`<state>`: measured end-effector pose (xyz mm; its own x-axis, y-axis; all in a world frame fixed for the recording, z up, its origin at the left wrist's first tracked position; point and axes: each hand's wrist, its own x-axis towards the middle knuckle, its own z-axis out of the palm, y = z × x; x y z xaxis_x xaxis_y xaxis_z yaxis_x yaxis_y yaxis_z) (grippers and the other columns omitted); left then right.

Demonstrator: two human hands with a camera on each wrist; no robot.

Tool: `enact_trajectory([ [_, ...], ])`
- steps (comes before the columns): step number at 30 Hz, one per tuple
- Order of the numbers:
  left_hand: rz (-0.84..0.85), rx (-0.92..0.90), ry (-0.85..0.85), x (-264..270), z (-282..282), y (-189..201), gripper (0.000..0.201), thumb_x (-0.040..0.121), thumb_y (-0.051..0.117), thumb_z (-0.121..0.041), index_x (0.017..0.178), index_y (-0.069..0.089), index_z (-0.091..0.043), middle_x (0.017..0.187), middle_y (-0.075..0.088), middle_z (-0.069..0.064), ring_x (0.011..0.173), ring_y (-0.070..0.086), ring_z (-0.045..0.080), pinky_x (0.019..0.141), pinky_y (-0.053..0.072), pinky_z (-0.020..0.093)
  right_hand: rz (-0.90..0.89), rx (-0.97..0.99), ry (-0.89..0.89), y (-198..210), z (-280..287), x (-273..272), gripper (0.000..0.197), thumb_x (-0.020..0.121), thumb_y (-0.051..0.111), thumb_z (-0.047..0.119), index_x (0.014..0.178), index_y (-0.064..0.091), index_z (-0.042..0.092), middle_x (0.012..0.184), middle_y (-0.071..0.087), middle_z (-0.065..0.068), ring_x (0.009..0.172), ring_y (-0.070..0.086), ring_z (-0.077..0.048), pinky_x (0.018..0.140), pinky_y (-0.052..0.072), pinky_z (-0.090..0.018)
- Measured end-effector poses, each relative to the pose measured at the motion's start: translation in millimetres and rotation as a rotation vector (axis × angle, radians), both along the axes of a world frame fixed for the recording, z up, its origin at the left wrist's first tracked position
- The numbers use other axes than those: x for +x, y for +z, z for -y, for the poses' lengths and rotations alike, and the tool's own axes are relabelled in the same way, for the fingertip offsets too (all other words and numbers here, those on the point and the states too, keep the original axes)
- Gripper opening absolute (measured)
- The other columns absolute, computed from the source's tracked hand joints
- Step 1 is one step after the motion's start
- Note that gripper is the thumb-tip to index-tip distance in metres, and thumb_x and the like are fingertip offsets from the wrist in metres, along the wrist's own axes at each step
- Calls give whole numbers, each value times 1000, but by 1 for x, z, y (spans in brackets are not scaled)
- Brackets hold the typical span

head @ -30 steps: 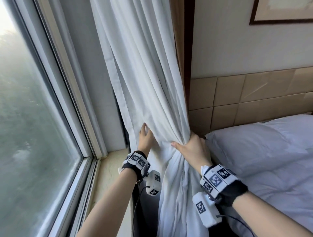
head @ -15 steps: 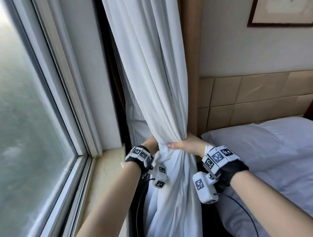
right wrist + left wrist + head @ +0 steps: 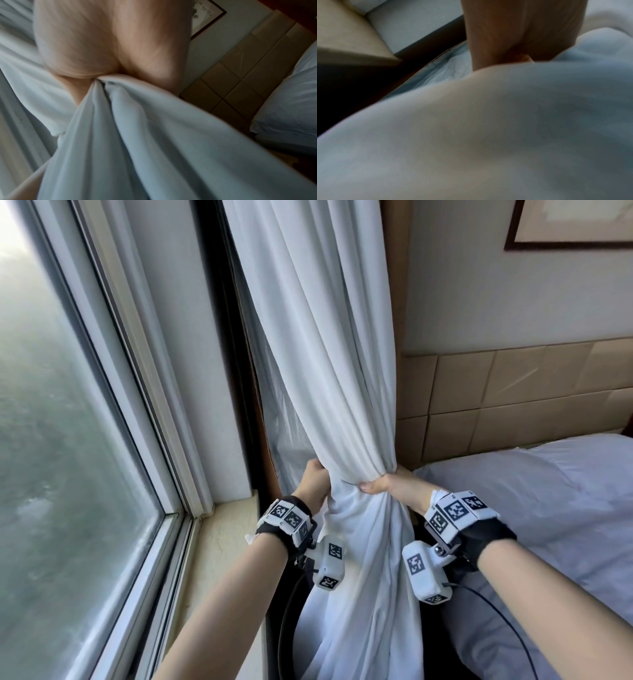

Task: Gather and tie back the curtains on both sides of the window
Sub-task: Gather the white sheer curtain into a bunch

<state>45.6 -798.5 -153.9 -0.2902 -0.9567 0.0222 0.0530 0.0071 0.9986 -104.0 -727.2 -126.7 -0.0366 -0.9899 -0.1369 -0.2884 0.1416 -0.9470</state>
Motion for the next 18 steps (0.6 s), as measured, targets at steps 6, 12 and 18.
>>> enact_trajectory([
  [6, 277, -256, 235, 8, 5, -8, 22, 69, 51, -5, 51, 39, 2, 48, 46, 8, 49, 39, 15, 49, 34, 26, 5, -46, -43, 0, -4, -4, 44, 85, 69, 6, 121, 51, 21, 95, 57, 13, 102, 52, -12, 94, 33, -22],
  [12, 269, -354, 449, 28, -6, -18, 38, 80, 54, -25, 53, 34, -7, 50, 34, -1, 54, 28, 16, 51, 28, 29, -54, -47, -157, -3, -1, -7, 60, 85, 70, 12, 138, 41, 6, 127, 55, -5, 120, 52, -23, 102, 36, -29],
  [18, 304, -468, 604, 44, -33, -26, 44, 98, 50, -26, 58, 37, -14, 51, 41, -6, 47, 38, 7, 50, 27, 25, -124, -74, -255, -7, 7, -5, 55, 87, 67, 20, 133, 42, 1, 131, 53, -12, 121, 51, -29, 97, 40, -31],
])
